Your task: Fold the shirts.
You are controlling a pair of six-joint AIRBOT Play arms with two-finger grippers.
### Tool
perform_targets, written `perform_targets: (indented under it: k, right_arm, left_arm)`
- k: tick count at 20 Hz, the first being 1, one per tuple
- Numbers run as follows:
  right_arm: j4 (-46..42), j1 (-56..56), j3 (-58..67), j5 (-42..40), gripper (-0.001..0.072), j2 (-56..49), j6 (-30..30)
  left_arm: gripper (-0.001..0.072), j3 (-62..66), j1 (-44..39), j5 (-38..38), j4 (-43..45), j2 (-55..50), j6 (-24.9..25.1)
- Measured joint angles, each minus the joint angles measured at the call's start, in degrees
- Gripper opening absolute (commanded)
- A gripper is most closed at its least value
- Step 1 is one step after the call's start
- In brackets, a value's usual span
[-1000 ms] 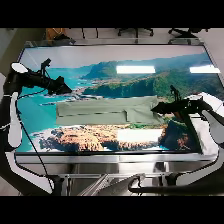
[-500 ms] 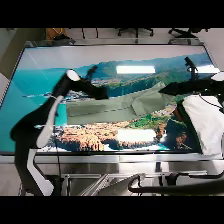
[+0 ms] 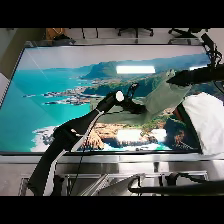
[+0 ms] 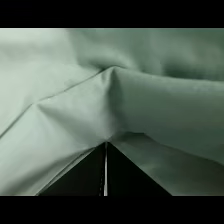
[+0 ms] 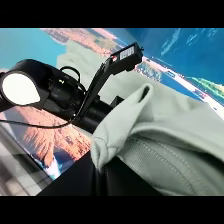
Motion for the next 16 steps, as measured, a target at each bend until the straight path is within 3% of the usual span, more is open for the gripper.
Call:
perform_targets:
  k: [4,9,14,15,16]
  right_arm:
    - [-0.04,0.66,0.44,1.29,0.0013,-1.01,0.79]
    - [-0.09,7.02,0.55,0.48,0.0014,-2.51,2.45]
    - [0.13,26.58,-1.33,-12.61,0.0022,-6.49,4.44]
    - [0.22,31.98,-2.71,-18.1,0.0077,-8.35,4.44]
    - [0.26,37.29,-4.24,-24.13,0.0336,-10.62,4.42]
  left_arm:
    - [0.0014,-0.13,4.52,-7.19,-0.02,5.86,0.09]
    - [0.0014,-1.44,17.92,-19.89,-0.04,20.37,2.05]
    - [0.0014,-1.86,31.67,-26.23,-6.69,34.29,3.15]
    - [0.0014,-1.92,33.53,-26.84,-8.41,36.57,3.8]
    - [0.0015,-1.97,34.86,-27.41,-9.68,38.62,4.5]
